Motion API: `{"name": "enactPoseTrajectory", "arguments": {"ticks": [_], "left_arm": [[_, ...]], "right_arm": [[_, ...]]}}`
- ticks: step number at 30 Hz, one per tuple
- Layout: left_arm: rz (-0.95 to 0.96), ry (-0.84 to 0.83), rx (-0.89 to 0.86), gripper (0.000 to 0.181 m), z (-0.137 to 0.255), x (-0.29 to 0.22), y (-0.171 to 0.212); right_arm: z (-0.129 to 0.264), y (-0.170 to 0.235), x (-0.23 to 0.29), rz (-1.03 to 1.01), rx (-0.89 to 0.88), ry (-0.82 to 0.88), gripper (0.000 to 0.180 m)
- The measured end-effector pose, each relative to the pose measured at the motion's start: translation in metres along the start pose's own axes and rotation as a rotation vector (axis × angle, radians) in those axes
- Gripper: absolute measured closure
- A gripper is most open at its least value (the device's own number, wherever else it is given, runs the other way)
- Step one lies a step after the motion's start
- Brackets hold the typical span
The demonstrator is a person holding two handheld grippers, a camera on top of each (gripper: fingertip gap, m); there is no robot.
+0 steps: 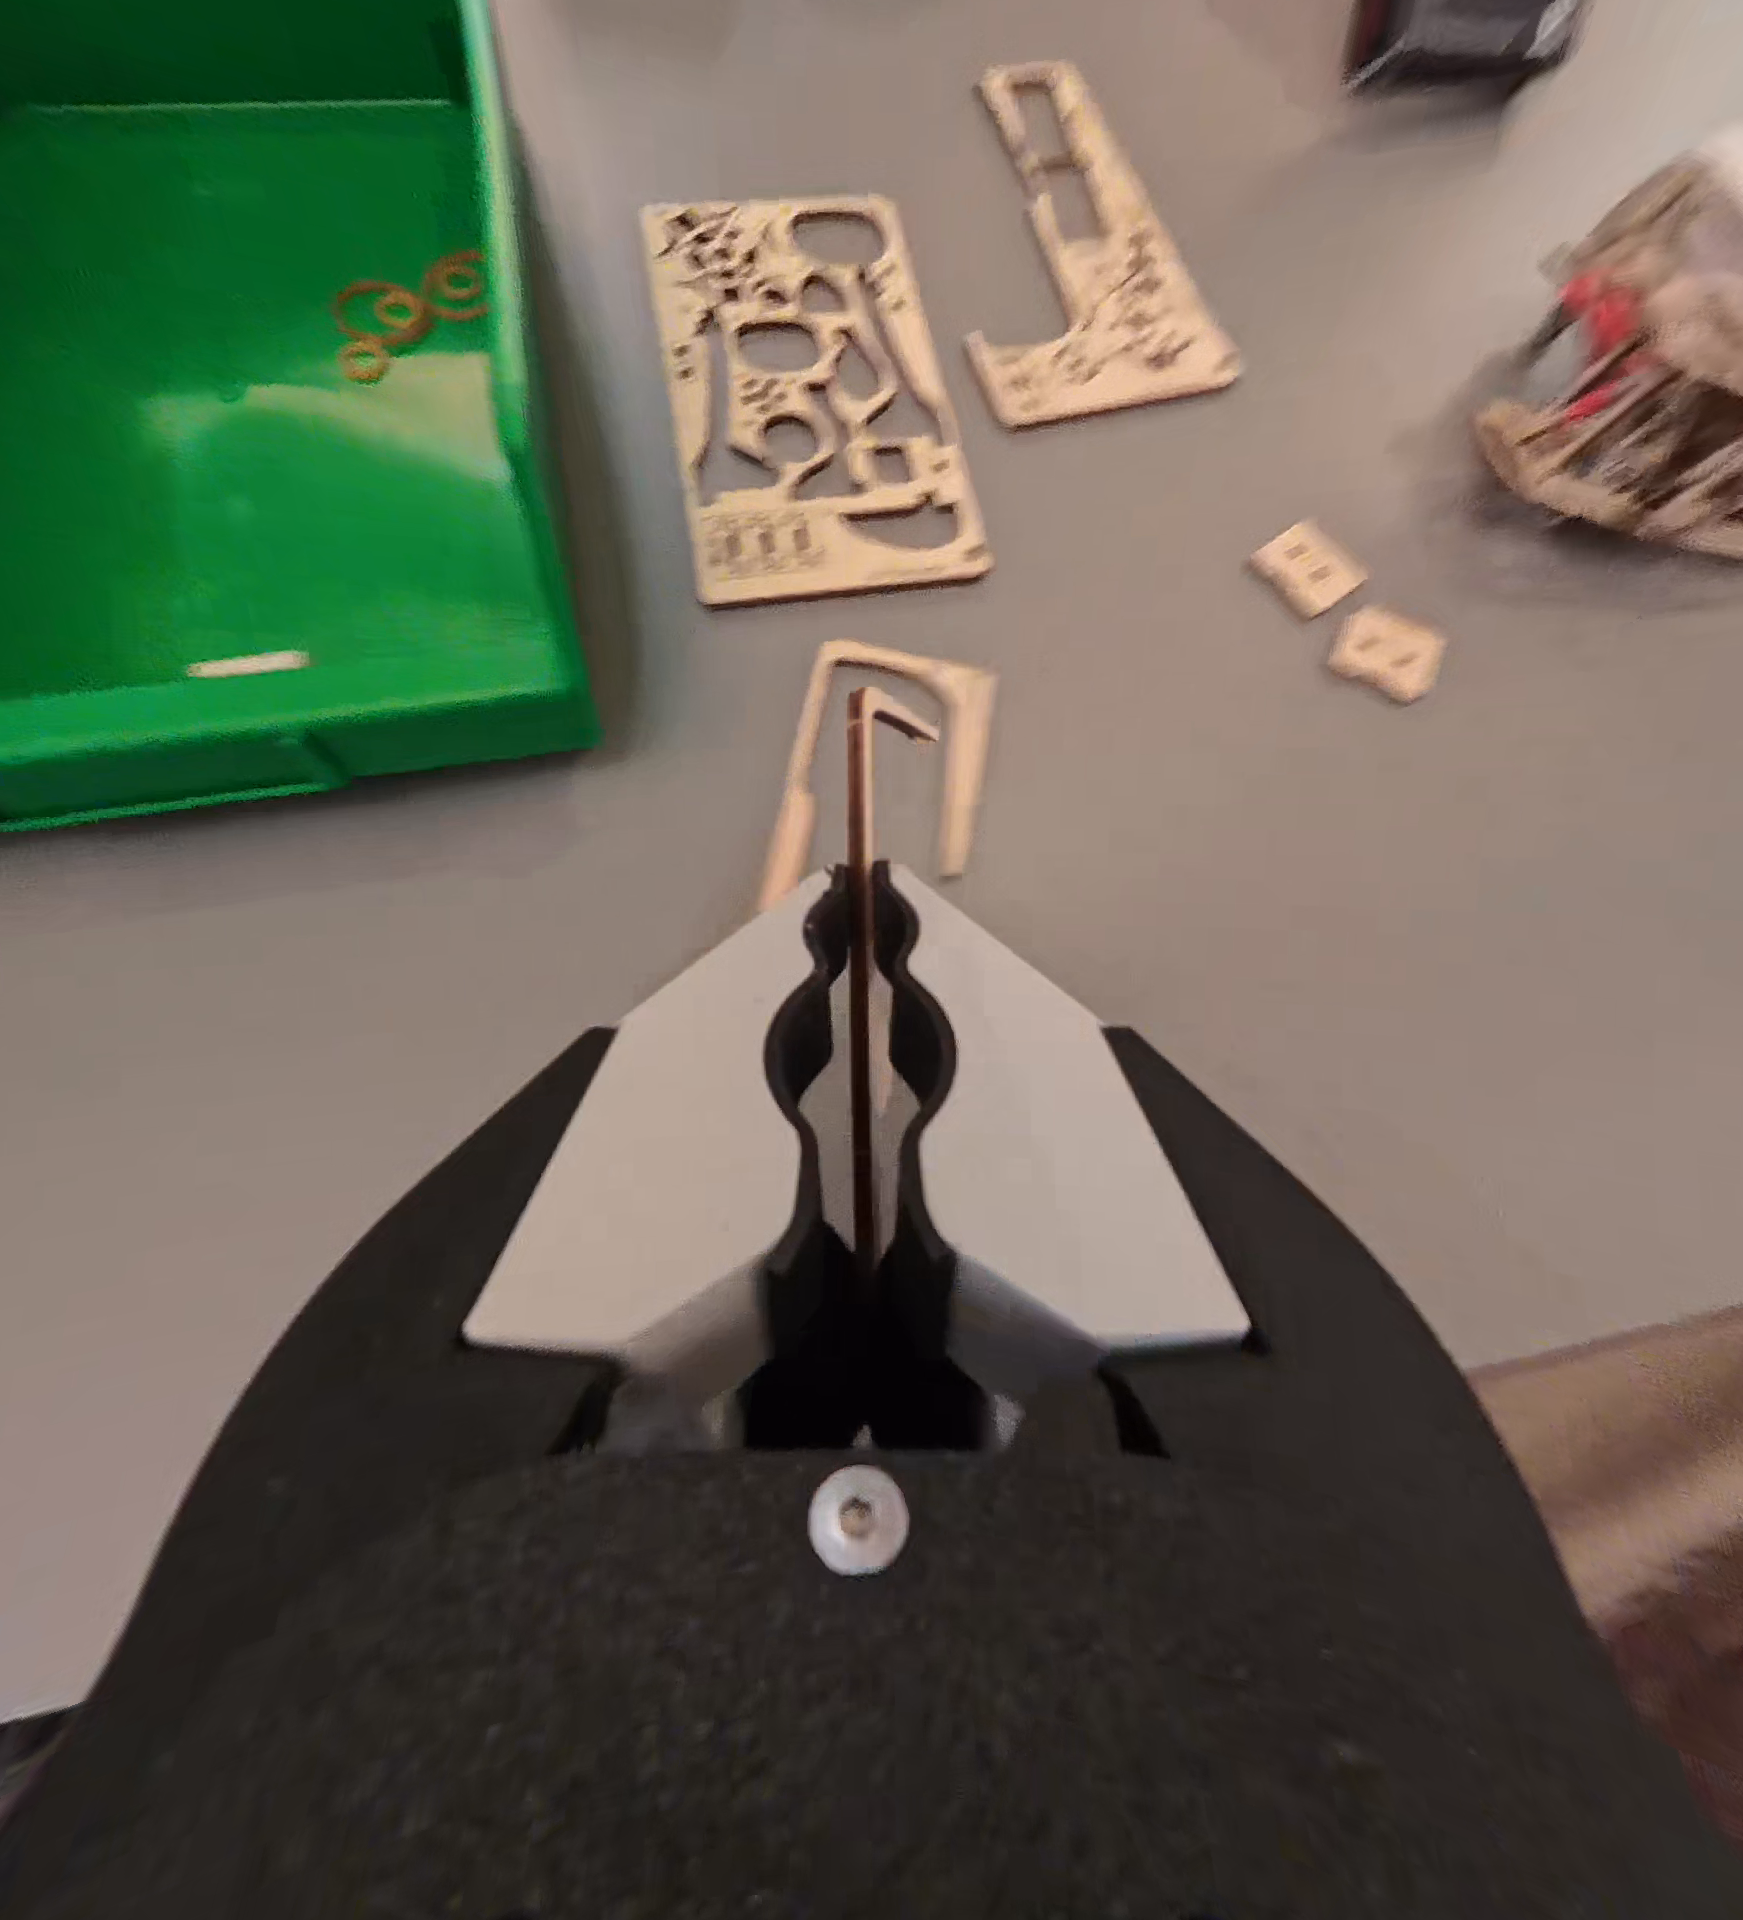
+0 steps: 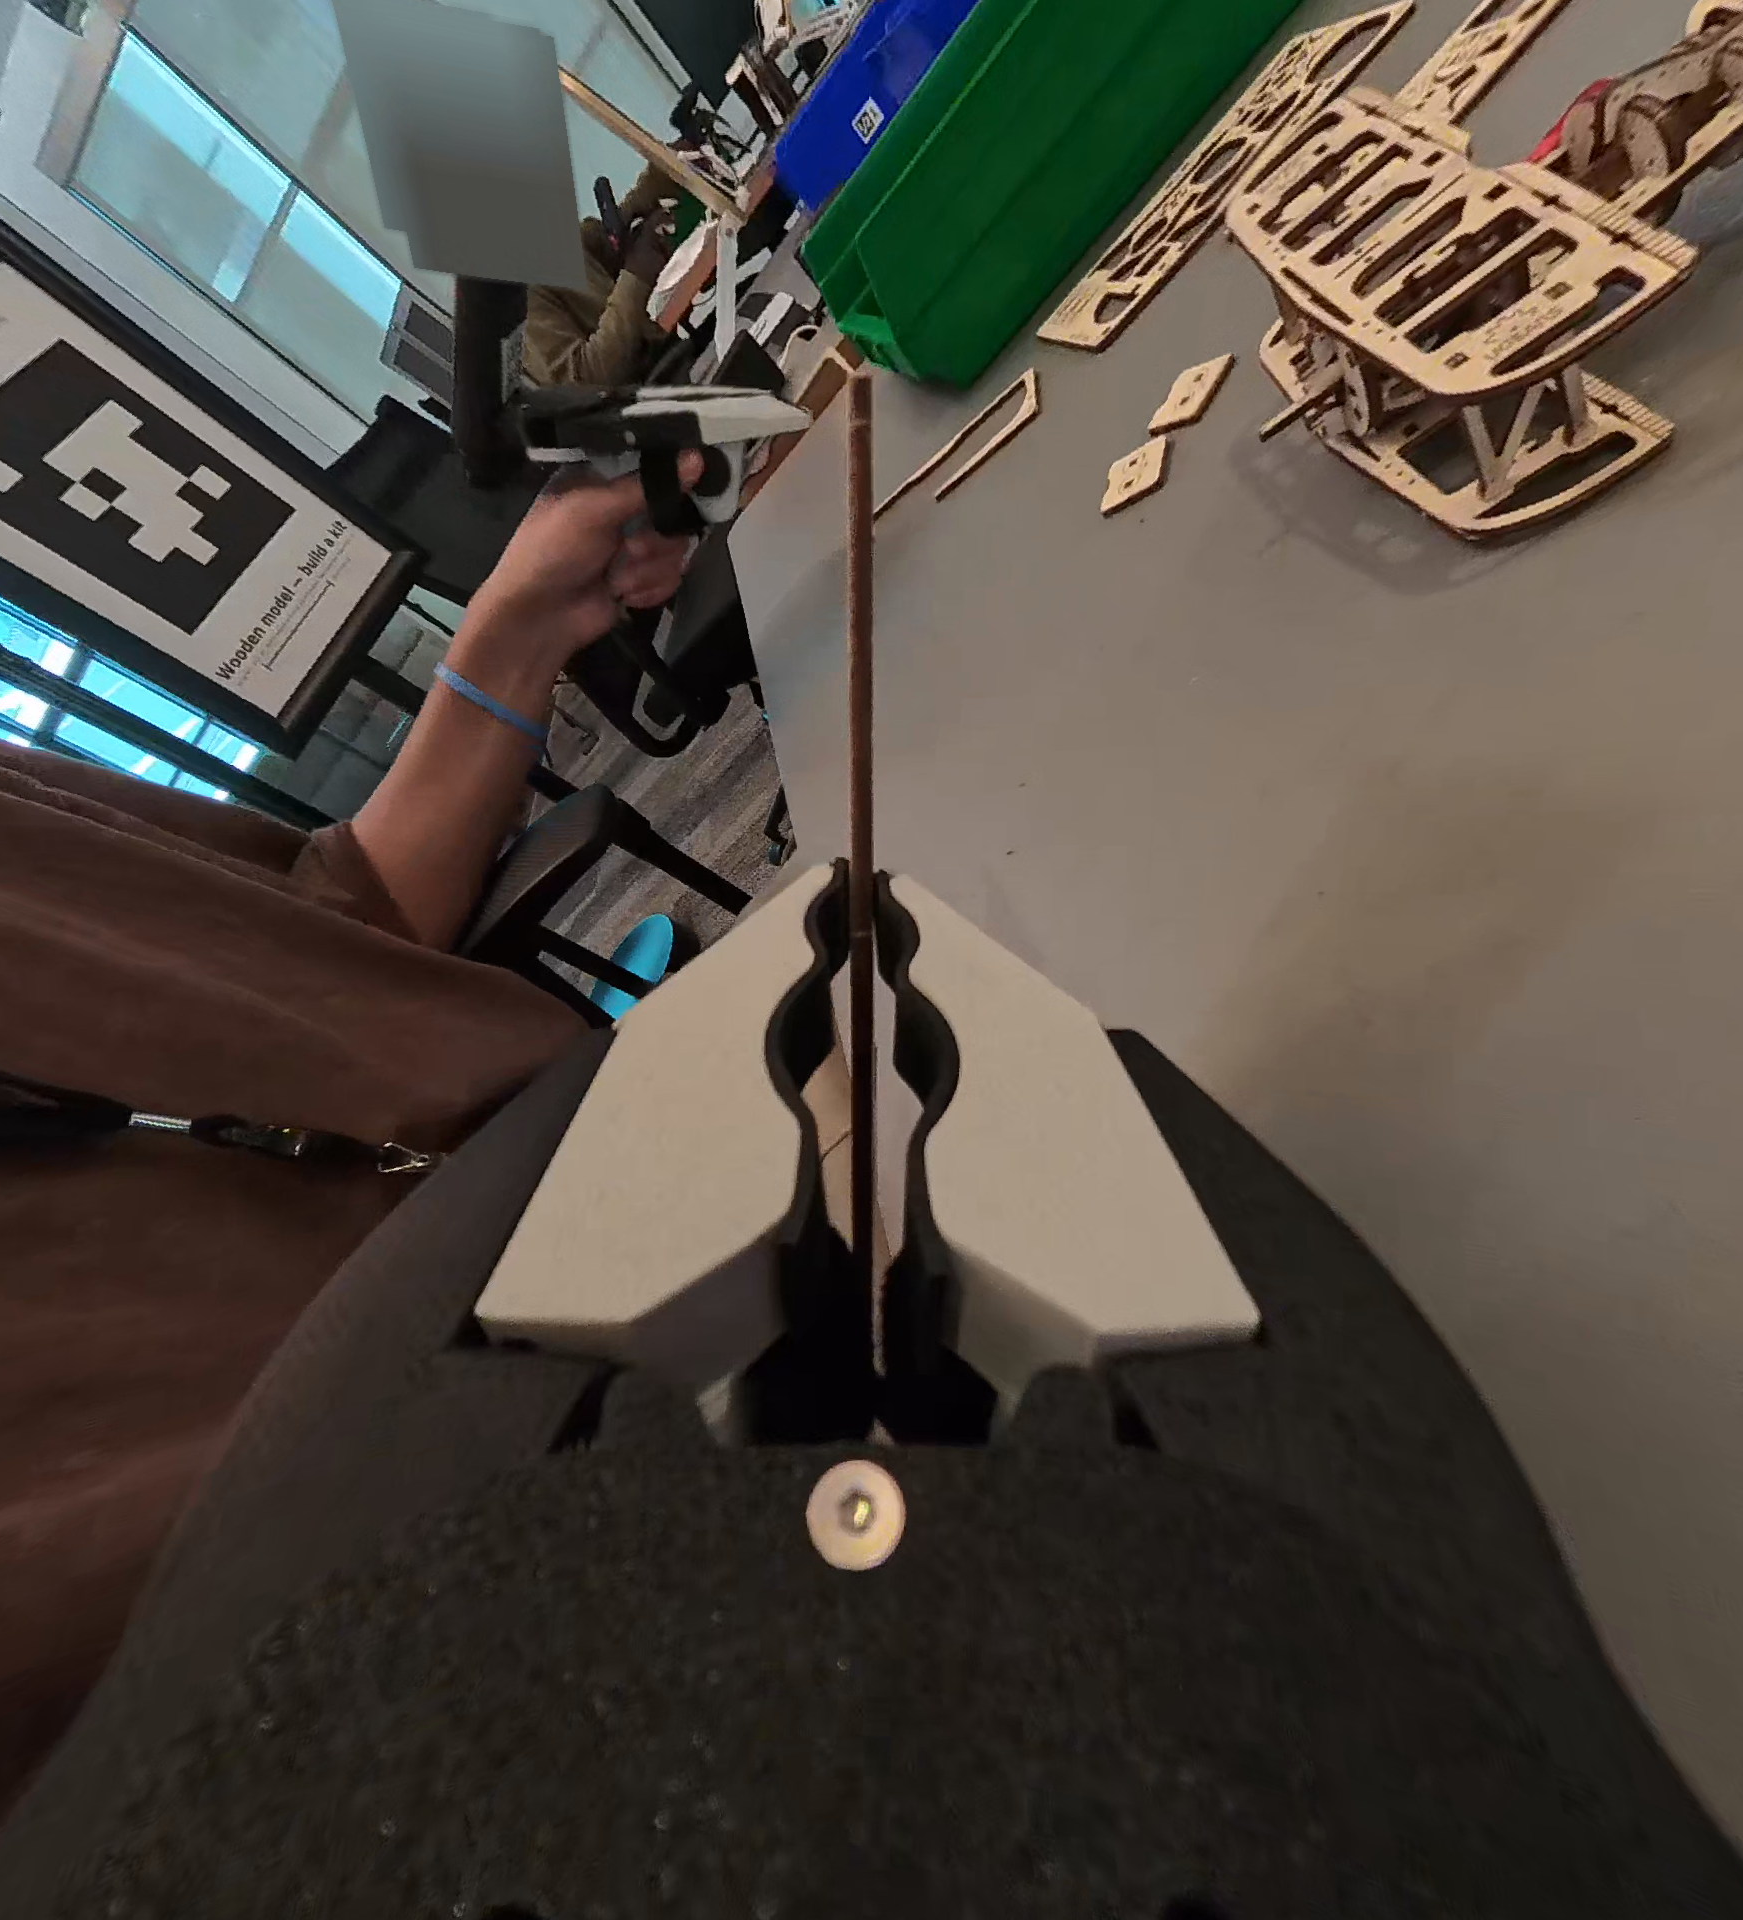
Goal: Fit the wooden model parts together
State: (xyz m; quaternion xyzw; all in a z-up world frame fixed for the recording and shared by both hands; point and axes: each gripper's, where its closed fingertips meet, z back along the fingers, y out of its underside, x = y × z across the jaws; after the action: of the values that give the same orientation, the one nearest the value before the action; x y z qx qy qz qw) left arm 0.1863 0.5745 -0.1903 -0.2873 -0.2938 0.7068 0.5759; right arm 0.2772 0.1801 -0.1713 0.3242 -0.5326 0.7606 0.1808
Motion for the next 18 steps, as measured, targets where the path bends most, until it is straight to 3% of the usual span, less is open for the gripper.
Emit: {"name": "enactPoseTrajectory", "arguments": {"ticks": [3, 5, 8, 13, 18], "left_arm": [[-0.120, -0.031, 0.110, 0.179, -0.012, 0.026, 0.015], [-0.182, -0.025, 0.081, 0.180, -0.017, 0.035, 0.013], [-0.160, -0.083, 0.158, 0.180, -0.015, 0.074, 0.030], [0.020, 0.356, 0.175, 0.180, -0.010, 0.059, 0.045], [-0.068, 0.384, 0.379, 0.172, -0.015, 0.090, 0.053]], "right_arm": [[0.003, 0.001, -0.005, -0.015, -0.002, 0.012, 0.177], [0.006, 0.000, -0.008, -0.026, -0.008, 0.022, 0.177], [0.010, -0.002, -0.011, -0.040, -0.023, 0.034, 0.177], [0.014, -0.004, -0.013, -0.048, -0.035, 0.035, 0.177], [0.011, -0.003, -0.012, -0.064, -0.037, 0.025, 0.178]]}}
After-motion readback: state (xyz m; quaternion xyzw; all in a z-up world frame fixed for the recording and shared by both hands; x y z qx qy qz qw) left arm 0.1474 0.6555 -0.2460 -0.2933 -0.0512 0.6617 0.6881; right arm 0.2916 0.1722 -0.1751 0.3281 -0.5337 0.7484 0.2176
